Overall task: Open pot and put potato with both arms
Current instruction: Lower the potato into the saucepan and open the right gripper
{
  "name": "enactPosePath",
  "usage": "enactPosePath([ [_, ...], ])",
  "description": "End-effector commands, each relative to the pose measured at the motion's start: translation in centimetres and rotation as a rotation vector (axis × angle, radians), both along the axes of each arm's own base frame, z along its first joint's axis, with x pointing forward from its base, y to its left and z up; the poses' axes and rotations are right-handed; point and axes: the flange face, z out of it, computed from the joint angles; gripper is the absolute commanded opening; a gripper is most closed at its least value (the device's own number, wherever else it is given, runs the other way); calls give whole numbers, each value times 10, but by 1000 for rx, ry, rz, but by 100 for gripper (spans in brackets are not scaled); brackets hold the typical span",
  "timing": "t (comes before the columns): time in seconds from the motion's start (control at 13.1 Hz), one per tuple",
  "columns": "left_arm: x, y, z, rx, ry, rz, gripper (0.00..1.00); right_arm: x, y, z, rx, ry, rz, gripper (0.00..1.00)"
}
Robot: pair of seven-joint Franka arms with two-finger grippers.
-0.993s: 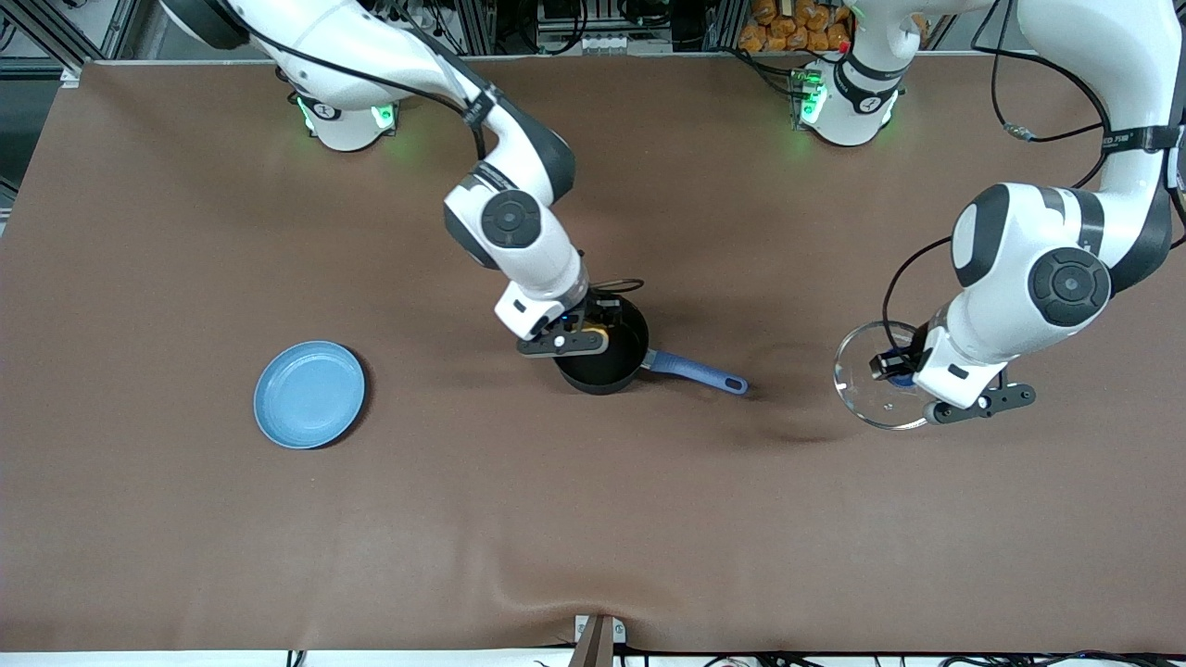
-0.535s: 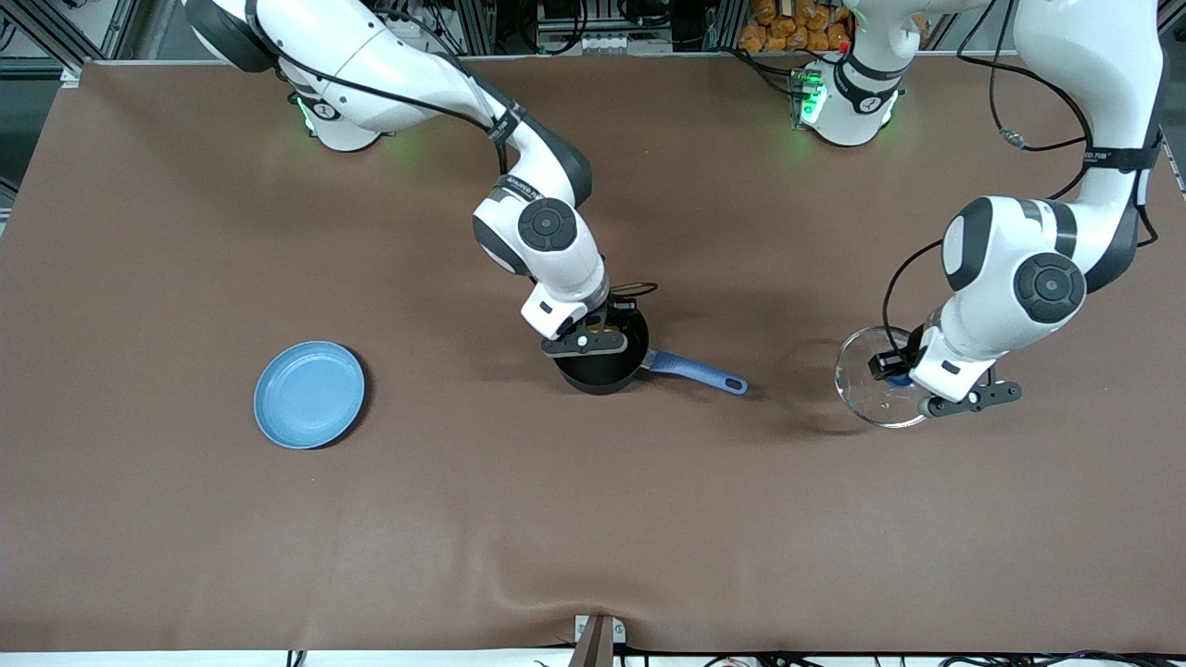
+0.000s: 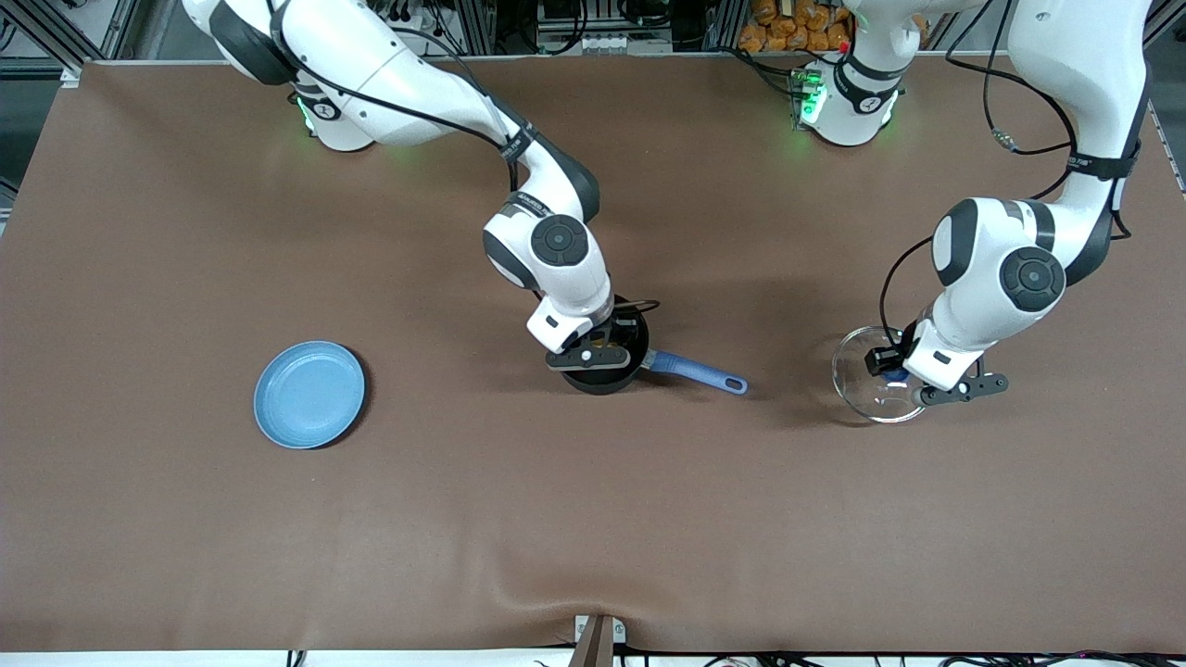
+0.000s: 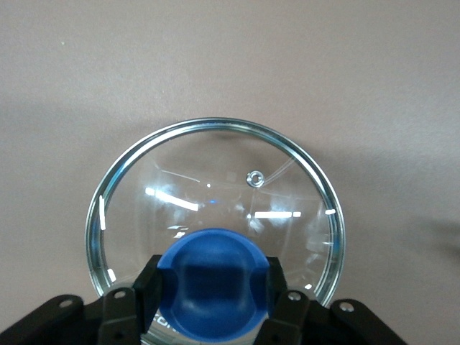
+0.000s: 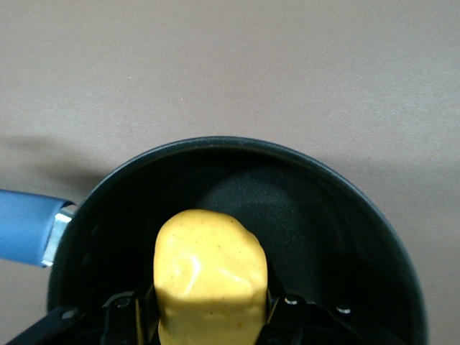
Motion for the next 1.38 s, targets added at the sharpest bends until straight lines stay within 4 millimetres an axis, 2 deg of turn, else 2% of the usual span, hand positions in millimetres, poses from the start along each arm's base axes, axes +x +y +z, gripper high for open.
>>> enactPosePath([
  [0.0,-7,1,-2,-8,-22,-18,0,1,8,-12,-31,-21,-8,15],
  [0.23,-10,14,-20,-15,-38,-37,0,-5,13,-23,-43,-18,-10,15],
  [0.46,-10,14,-27,-18,-38,-41,0,-4,11,-24,-50,-22,-18,18],
  [0.61,-10,14,-29,-19,-35,-40,0,-4,10,-25,-53,-19,-21,40],
  [0.69,-10,14,-29,-28,-34,-31,0,-3,9,-24,-53,-19,-25,72],
  [0.84,-12,2,-29,-41,-32,-41,0,0,7,-19,-48,-22,-50,100],
  [1.07,-13,2,-37,-43,-18,-41,0,5,6,-9,-40,-33,-53,100],
  [1.22,-14,2,-37,-43,-17,-41,0,10,8,11,-23,-53,-57,100],
  [1.3,-13,2,-38,-43,-17,-41,16,12,7,26,-25,-61,-60,100],
])
